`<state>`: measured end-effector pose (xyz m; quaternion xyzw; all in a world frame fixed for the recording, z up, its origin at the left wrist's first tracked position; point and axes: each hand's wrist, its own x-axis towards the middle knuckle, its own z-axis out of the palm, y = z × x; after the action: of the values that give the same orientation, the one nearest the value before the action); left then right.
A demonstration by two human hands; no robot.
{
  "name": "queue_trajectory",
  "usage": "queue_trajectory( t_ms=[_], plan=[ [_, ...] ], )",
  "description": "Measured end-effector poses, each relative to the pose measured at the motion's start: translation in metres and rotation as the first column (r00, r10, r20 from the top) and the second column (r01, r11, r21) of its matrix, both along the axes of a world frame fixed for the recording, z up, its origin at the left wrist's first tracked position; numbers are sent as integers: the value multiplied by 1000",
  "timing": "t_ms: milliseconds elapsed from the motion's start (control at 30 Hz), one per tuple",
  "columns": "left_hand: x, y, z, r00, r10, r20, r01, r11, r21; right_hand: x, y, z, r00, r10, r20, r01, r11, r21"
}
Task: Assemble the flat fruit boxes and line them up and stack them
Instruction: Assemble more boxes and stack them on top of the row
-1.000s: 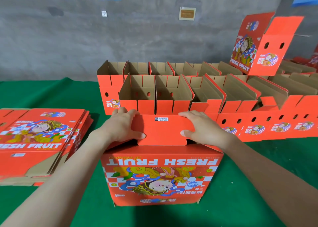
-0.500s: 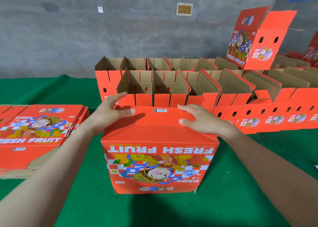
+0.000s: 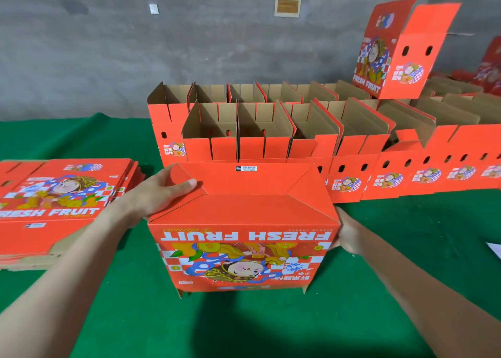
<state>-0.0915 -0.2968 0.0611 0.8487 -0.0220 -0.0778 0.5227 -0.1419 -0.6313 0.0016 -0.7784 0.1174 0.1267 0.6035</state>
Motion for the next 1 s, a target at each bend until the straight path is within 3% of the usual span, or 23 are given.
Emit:
queue_trajectory(
  t_ms=[200,400,500,633,867,1000],
  plan=[
    [-18,5,18,993,2,115,16,988,-154,-16,-29,32,990,134,46,-130,988,-83],
    [-27,8,11,939,146,312,-117,987,-110,-19,-26,36,992,111,-56,-116,990,-81],
    [-23,13,1,942,208,263,-156,966,-205,-23,-24,37,986,159,-57,-163,983,-79],
    [-17,21,-6,962,272,33,-248,914,-320,-28,-19,47,985,172,15,-171,984,-56],
    [-14,45,-2,975,214,-68,-222,876,-428,-29,-1,80,905,168,390,-177,984,-12],
    [-17,44,-15,978,166,-128,-210,754,-623,-30,6,101,809,193,555,-154,981,-116]
  ],
)
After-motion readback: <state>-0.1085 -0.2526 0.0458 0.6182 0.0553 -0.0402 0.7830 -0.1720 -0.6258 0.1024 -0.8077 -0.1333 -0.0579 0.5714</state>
